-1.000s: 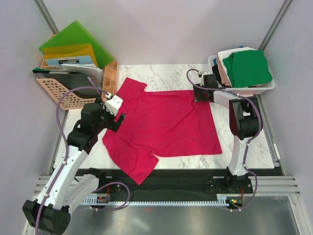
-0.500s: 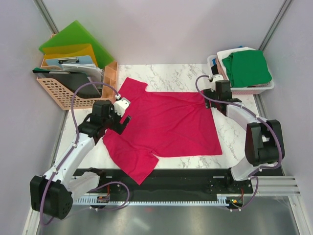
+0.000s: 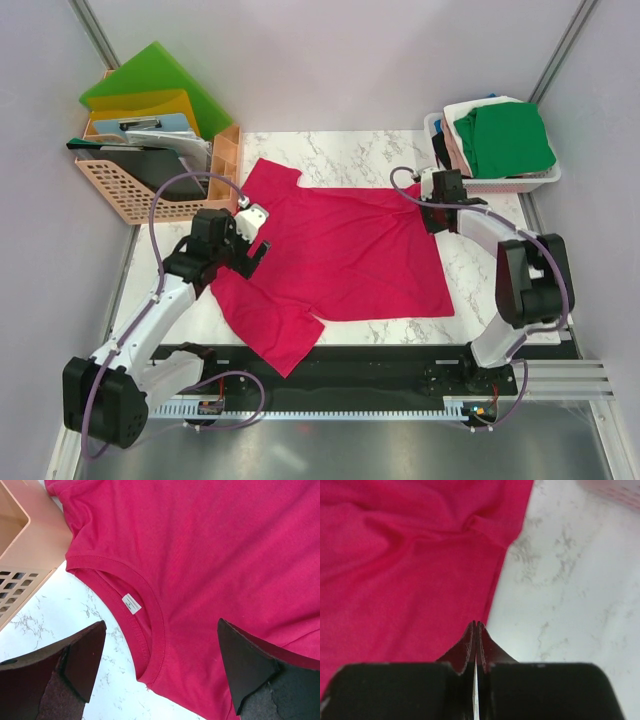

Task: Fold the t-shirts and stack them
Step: Flatten out the tshirt

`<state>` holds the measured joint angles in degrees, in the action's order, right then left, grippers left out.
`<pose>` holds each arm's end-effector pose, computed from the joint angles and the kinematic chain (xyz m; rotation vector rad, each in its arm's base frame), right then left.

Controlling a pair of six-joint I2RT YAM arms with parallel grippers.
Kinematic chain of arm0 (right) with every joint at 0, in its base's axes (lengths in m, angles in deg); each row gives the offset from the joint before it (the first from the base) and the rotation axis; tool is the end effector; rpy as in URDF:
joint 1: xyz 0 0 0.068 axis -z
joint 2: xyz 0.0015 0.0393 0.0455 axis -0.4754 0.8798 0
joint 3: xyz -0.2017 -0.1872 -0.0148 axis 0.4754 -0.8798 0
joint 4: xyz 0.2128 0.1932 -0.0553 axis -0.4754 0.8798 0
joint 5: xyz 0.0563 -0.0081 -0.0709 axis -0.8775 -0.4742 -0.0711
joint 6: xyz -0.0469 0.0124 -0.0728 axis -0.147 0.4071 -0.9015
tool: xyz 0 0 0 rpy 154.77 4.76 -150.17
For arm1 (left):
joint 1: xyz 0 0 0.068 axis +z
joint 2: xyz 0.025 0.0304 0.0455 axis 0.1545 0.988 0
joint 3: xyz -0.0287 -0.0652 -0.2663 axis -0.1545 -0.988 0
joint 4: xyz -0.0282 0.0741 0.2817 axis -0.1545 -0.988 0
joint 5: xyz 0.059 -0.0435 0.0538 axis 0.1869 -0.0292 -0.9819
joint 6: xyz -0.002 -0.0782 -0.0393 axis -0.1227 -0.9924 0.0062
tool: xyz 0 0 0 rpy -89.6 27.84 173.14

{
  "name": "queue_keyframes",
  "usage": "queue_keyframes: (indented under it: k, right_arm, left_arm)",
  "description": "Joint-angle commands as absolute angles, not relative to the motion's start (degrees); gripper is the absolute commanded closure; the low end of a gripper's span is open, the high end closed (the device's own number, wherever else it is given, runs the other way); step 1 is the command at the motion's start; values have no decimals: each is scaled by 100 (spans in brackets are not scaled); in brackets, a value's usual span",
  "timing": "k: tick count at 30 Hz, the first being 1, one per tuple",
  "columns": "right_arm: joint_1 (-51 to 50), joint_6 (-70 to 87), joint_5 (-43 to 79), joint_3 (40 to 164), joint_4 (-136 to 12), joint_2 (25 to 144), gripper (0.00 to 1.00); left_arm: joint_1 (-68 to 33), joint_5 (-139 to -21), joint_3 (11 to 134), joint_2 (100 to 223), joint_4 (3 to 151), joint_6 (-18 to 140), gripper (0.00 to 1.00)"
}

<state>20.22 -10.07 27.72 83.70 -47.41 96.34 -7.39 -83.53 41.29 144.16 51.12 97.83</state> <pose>0.3865 0.0522 0.1470 -0.4065 2.4303 -0.0776 0.2640 -0.0836 0.2167 0.8388 2.1211 -0.0140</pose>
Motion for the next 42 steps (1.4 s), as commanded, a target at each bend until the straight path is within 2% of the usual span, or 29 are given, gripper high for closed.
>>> queue_keyframes:
  k: [1, 5, 11, 19, 26, 32, 42]
  right_arm:
    - [1942, -1001, 2413, 9166, -4427, 10361, 100]
    - [1846, -843, 2368, 10097, -4216, 11118, 100]
    - [1828, -606, 2464, 10574, -4128, 11804, 100]
    - [1863, -491, 2763, 9872, -4321, 11436, 100]
    - [2442, -631, 2596, 9353, -4338, 11172, 100]
    - [3065, -737, 2359, 9282, -4347, 11181, 100]
    - [3120, -869, 2060, 9221, -4365, 11084, 100]
  left_arm:
    - [-781, -8286, 4143, 14461, 5386, 9899, 1]
    - [-834, -8303, 4126, 14470, 5386, 9890, 1]
    - [-852, -8479, 3968, 14312, 5377, 10013, 1]
    - [-869, -8558, 3827, 14066, 5342, 10171, 1]
    - [-869, -8505, 3792, 14031, 5342, 10145, 1]
    - [-869, -8540, 3730, 13969, 5307, 10206, 1]
    - [-869, -8444, 3853, 14153, 5324, 10171, 1]
